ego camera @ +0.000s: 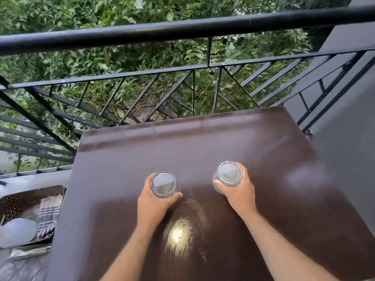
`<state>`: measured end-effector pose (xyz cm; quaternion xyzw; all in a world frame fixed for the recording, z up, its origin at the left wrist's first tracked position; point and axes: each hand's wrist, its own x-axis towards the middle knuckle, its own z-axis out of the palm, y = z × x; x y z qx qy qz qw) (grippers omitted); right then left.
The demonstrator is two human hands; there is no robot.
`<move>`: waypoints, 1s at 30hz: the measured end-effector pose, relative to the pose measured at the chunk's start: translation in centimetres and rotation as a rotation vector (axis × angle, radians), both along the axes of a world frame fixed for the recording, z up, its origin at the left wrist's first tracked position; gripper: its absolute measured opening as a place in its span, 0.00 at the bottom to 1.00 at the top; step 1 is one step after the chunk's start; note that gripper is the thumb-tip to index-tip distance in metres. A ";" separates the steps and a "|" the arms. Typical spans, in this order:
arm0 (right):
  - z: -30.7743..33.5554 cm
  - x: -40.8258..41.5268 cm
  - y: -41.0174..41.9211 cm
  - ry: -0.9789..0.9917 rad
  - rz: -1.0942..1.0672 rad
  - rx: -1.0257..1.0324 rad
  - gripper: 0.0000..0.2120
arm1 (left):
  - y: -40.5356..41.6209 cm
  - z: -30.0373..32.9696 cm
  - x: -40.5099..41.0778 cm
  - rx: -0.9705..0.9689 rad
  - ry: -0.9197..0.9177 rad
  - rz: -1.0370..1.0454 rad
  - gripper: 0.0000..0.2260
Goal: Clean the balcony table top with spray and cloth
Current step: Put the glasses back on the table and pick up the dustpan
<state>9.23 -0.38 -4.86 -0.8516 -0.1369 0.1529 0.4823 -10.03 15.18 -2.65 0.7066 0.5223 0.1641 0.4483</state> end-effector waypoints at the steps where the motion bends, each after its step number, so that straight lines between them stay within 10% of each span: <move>1: 0.0 0.0 0.0 0.005 0.002 0.000 0.37 | 0.0 -0.1 0.0 0.002 0.004 -0.002 0.38; 13: 0.7 0.2 -0.7 0.069 0.049 0.071 0.52 | 0.3 0.6 -2.2 -0.152 -0.209 -0.023 0.53; 20: 4.9 0.9 2.9 -0.302 -0.254 0.248 0.24 | 2.3 2.1 -6.7 -0.005 -0.209 0.016 0.39; 30: 8.9 -6.2 13.2 -0.551 0.095 0.199 0.12 | 7.4 4.5 -14.2 0.191 -0.109 0.076 0.21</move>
